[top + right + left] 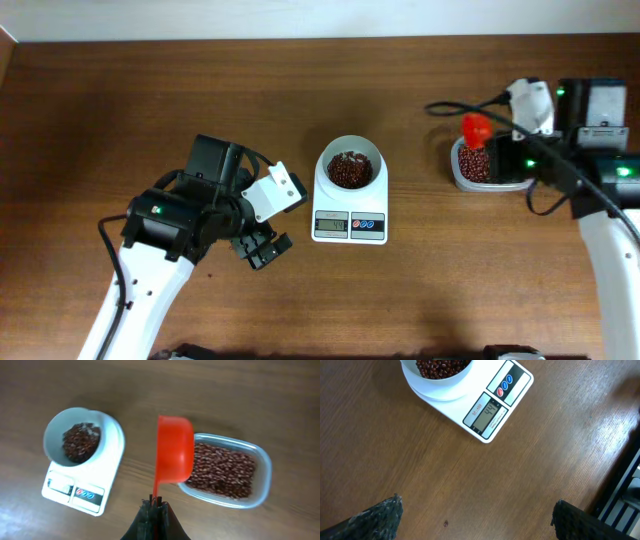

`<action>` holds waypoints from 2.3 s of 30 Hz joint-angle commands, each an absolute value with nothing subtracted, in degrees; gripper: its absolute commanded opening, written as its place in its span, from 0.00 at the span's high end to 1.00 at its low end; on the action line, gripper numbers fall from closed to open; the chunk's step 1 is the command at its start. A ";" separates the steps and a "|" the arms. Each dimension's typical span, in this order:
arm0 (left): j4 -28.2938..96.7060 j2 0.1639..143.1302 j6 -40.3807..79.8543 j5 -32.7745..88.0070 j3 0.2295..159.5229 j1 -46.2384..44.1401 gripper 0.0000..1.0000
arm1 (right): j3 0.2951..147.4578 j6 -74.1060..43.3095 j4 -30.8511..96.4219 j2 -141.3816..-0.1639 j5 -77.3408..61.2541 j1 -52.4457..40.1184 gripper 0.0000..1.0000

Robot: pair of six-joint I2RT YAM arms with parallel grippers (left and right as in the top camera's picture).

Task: Scoop and weigh 50g on scale
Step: 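Return the scoop to the bean tub and scoop more beans, then carry the filled red scoop from the tub over the white bowl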

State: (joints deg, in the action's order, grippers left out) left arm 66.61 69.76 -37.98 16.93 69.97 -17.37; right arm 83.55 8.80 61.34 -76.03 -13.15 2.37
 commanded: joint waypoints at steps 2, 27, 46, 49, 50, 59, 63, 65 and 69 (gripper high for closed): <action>66.54 69.54 -38.87 16.88 70.50 -17.08 0.01 | 84.55 6.35 62.78 -78.02 -13.02 11.16 0.96; 66.52 69.54 -38.87 16.88 70.50 -17.08 0.01 | 84.44 15.07 58.65 -107.44 -16.82 12.78 0.96; 66.54 69.54 -38.87 16.86 70.50 -17.08 0.01 | 84.44 16.73 55.66 -110.00 -29.28 19.33 0.96; 66.52 69.54 -38.87 16.86 70.50 -17.08 0.01 | 84.44 16.73 58.22 -110.00 -35.94 22.63 0.96; 66.54 69.54 -38.87 16.88 70.50 -17.08 0.01 | 84.44 16.73 58.96 -110.00 -38.09 23.07 0.96; 66.54 69.54 -38.87 16.86 70.50 -17.08 0.01 | 84.44 17.41 63.11 -109.97 -40.16 28.53 0.96; 66.54 69.54 -38.87 16.73 70.50 -17.08 0.01 | 84.44 17.80 63.46 -109.97 -43.48 29.36 0.96; 66.54 69.54 -38.87 16.73 70.50 -17.08 0.01 | 84.44 17.80 63.48 -109.97 -44.99 30.13 0.96; 66.57 69.54 -38.87 16.73 70.48 -17.08 0.01 | 84.44 19.16 64.05 -109.97 -50.50 33.71 0.96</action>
State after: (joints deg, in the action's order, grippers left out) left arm 66.61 69.76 -37.98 16.93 69.97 -17.37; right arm 84.12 16.97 63.31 -109.47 -45.41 32.21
